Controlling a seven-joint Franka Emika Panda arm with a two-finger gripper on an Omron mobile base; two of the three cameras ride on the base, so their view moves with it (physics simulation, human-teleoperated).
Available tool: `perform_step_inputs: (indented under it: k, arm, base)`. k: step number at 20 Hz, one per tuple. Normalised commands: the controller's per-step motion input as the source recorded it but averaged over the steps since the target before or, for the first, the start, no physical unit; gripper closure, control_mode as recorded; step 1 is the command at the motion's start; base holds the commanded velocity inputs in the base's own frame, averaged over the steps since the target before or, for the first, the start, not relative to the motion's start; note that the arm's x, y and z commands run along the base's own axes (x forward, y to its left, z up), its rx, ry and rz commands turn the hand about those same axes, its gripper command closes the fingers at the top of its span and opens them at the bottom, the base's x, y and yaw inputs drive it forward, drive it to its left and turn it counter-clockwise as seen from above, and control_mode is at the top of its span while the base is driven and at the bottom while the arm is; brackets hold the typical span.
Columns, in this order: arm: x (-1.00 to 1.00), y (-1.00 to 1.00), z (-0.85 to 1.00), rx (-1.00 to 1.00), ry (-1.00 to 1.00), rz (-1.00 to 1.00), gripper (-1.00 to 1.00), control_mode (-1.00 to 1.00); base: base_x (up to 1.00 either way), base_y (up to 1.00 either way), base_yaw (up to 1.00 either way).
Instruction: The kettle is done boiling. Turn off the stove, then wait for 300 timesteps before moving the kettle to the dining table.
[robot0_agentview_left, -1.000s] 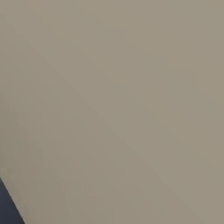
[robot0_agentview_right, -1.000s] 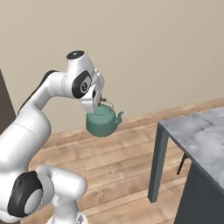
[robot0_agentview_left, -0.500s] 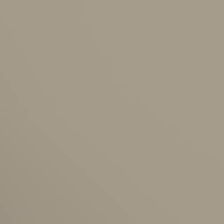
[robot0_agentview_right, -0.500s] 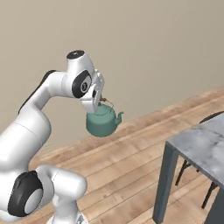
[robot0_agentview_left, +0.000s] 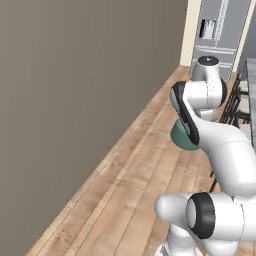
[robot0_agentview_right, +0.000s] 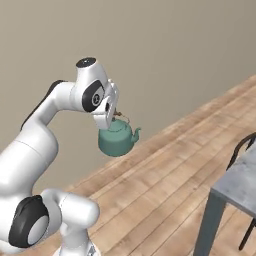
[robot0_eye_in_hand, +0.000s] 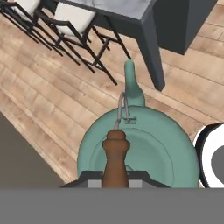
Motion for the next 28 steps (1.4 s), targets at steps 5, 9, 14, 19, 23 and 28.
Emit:
perform_step_inputs:
  k: [5,9,14,19,23,28]
  arm:
    - [0.0,0.0,0.0,0.0,0.0,0.0,1.0,1.0]
    - [0.0,0.0,0.0,0.0,0.0,0.0,1.0,1.0]
    - [0.0,0.0,0.0,0.0,0.0,0.0,1.0,1.0]
    - [0.0,0.0,0.0,0.0,0.0,0.0,1.0,1.0]
    - [0.0,0.0,0.0,0.0,0.0,0.0,1.0,1.0]
    - [0.0,0.0,0.0,0.0,0.0,0.0,1.0,1.0]
  base:
    - [0.95,0.45,-0.4]
    - [0.91,0.44,-0.41]
    - [0.77,0.43,-0.45]
    - [0.69,0.42,-0.47]
    - [0.68,0.45,-0.48]
    - [0.68,0.42,-0.48]
